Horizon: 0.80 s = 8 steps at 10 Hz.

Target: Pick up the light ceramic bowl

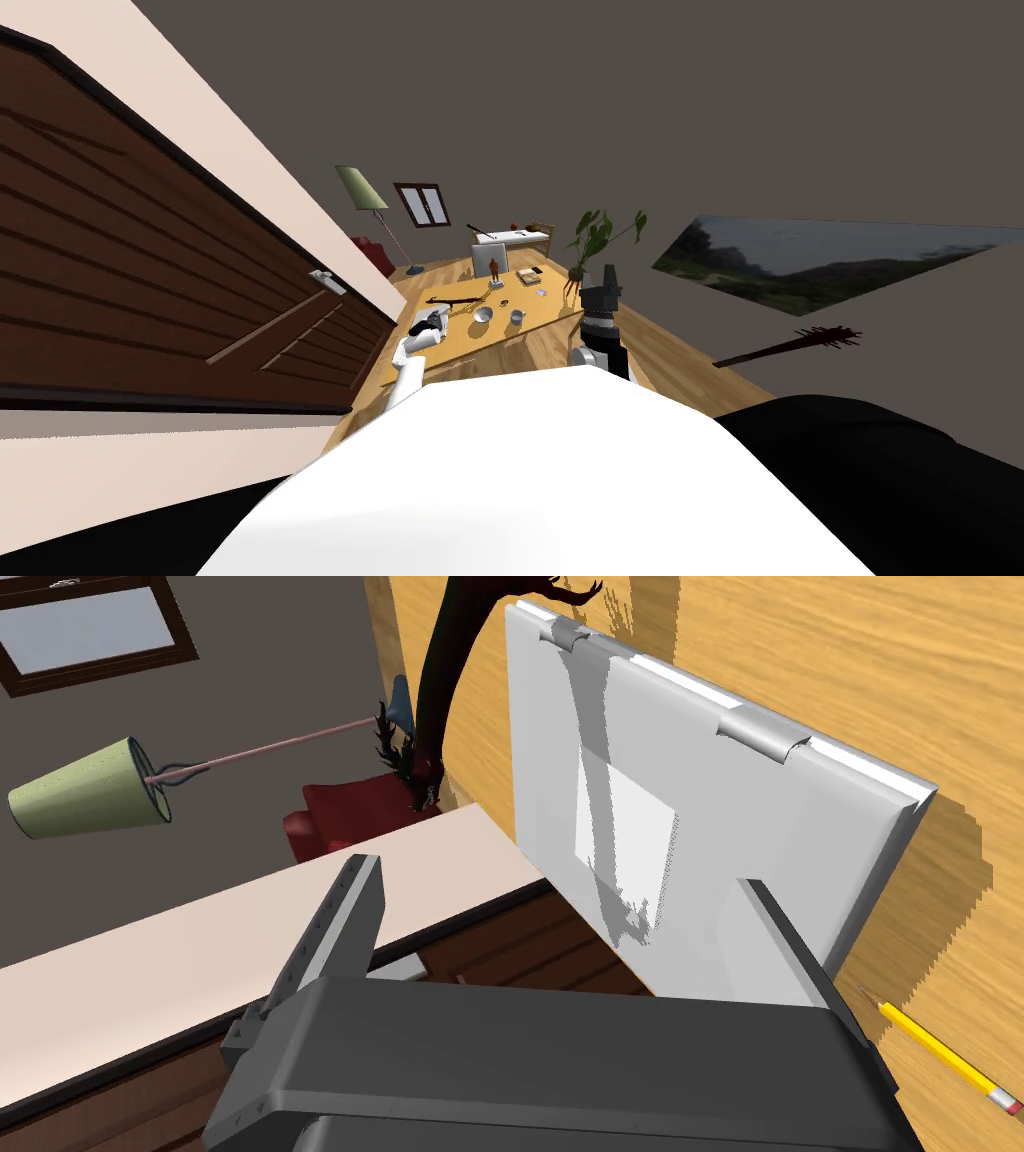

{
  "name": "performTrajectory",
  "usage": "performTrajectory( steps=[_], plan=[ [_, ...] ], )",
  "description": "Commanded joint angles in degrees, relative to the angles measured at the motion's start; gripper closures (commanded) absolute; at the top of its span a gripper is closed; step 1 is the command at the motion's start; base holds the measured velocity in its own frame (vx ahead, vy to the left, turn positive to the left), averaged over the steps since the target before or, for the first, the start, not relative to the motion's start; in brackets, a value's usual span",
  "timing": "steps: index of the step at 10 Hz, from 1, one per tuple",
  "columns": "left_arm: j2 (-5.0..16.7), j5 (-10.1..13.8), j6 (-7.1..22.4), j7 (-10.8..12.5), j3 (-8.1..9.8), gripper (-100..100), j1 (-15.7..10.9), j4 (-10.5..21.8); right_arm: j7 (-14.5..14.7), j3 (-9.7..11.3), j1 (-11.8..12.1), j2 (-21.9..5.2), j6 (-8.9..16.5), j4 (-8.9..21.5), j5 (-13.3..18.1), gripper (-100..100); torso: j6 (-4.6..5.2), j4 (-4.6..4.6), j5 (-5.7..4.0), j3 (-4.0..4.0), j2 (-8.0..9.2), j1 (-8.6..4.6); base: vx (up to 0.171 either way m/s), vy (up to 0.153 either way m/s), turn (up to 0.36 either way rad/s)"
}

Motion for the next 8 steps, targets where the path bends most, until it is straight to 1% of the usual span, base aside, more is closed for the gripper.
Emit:
performTrajectory(
  steps=[1, 2, 4, 5, 7, 8],
  plan=[
    [0.0, -0.8, 2.5, 0.1, 0.20, -100, -1.2, 2.2, 0.0, 0.0, 0.0, 0.0, 0.0, 0.0, 0.0, 0, 0.00, 0.00, 0.00, 0.00, 0.00, 0.00, 0.021, -0.084, -0.103],
    [0.0, -0.8, 2.5, 0.1, 0.20, -100, -1.2, 2.2, 0.0, 0.0, 0.0, 0.0, 0.0, 0.0, 0.0, 0, 0.02, 0.01, 0.01, 0.01, 0.01, 0.01, 0.018, -0.063, -0.053],
    [0.1, -1.9, 6.0, 0.3, 0.34, -100, -2.9, 5.9, 0.0, 0.0, 0.0, 0.0, 0.0, 0.0, 0.0, 0, 0.02, 0.01, 0.01, 0.02, 0.04, 0.01, 0.020, -0.109, -0.141],
    [0.1, -1.9, 6.0, 0.3, 0.34, -100, -2.9, 5.9, 0.0, 0.0, 0.0, 0.0, 0.0, 0.0, 0.0, 0, 0.03, 0.00, -0.01, 0.00, 0.00, -0.13, 0.034, -0.091, -0.051],
    [0.2, -2.9, 9.1, 0.4, 0.35, -100, -4.3, 9.2, 0.0, 0.0, 0.0, 0.0, 0.0, 0.0, 0.0, 0, 0.02, 0.00, 0.01, -0.02, -0.05, 0.02, 0.049, -0.082, -0.138],
    [0.2, -2.9, 9.1, 0.4, 0.35, -100, -4.3, 9.2, 0.0, 0.0, 0.0, 0.0, 0.0, 0.0, 0.0, 0, 0.01, -0.01, 0.01, -0.04, -0.07, 0.01, 0.037, -0.085, -0.051]
  ],
)
